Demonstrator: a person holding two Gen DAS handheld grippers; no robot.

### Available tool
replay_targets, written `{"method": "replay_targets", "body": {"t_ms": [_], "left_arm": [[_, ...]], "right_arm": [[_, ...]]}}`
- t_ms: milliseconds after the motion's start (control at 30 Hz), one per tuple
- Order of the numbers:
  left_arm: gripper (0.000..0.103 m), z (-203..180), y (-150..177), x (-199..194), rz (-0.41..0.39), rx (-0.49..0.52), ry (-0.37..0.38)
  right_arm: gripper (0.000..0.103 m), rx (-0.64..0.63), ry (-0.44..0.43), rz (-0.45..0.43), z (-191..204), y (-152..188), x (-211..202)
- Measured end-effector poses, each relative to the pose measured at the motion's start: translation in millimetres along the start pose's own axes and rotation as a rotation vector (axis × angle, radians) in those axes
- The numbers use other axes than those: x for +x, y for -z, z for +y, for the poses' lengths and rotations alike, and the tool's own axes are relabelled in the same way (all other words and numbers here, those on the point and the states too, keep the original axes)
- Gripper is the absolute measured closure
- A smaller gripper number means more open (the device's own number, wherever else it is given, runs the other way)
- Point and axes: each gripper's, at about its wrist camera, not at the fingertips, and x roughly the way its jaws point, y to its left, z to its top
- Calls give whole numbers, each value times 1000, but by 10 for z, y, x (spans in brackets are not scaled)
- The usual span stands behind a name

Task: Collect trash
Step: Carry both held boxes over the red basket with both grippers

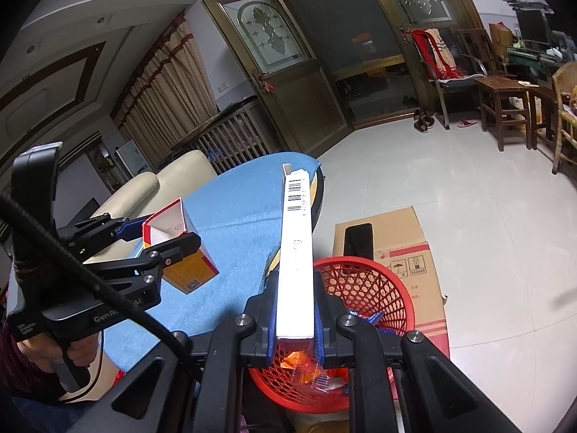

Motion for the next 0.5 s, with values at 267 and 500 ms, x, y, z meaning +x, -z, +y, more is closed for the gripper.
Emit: {"method": "replay_targets", "body": {"t_ms": [267,500], "left_arm": [[52,-23,13,56,-1,9,22],[52,-56,22,95,-5,27,31]], "right_arm": [[86,19,3,5,-50,21,28],[86,32,2,4,-82,37,39]]}}
